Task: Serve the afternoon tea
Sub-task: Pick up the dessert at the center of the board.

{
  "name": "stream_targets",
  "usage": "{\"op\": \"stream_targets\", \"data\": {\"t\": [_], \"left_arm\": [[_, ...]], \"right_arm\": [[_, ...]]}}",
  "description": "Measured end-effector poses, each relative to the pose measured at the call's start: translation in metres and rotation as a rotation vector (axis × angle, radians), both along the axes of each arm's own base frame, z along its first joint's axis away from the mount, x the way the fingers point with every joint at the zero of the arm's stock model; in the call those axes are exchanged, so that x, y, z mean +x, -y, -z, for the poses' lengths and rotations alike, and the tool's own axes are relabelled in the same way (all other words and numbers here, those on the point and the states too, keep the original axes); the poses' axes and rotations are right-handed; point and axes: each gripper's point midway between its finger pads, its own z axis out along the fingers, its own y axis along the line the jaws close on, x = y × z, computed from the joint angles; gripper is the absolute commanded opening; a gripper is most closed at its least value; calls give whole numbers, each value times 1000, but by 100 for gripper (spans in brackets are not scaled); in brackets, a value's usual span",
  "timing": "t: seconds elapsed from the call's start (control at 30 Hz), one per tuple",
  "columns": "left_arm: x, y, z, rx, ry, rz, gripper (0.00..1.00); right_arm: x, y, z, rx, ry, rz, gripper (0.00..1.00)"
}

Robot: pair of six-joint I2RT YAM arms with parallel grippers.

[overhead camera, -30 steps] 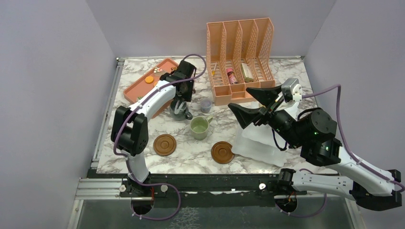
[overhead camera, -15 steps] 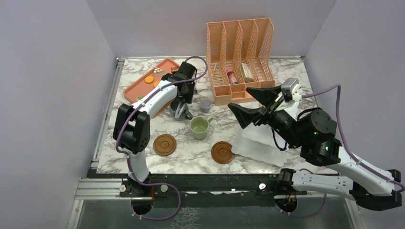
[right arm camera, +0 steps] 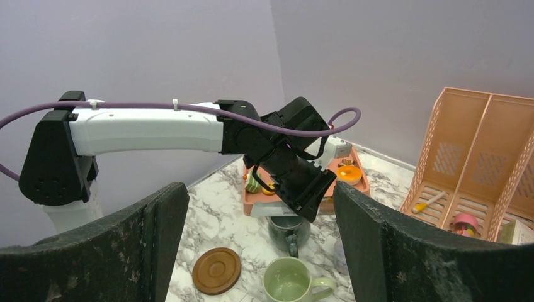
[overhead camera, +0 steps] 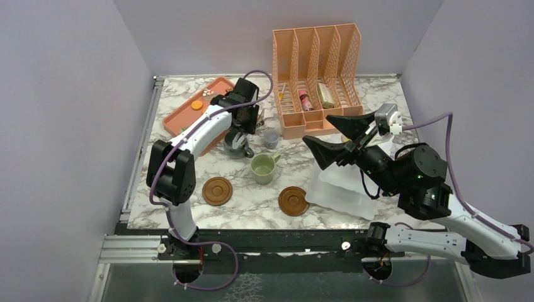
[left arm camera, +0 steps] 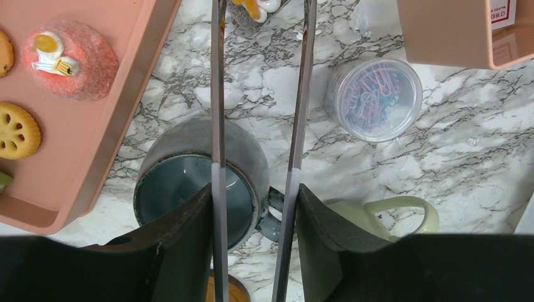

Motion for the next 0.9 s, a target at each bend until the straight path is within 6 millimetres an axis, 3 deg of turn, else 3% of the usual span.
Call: {"op": "stream_targets", "data": {"t": [0.6, 0.9], "left_arm": [[-6, -10, 4, 46, -25, 45, 47], [4, -7, 14, 64, -38, 62, 47]], "right_arm": [[-1, 2, -1, 5, 2, 0, 90], [-1, 2, -1, 4, 1, 0, 91]]}}
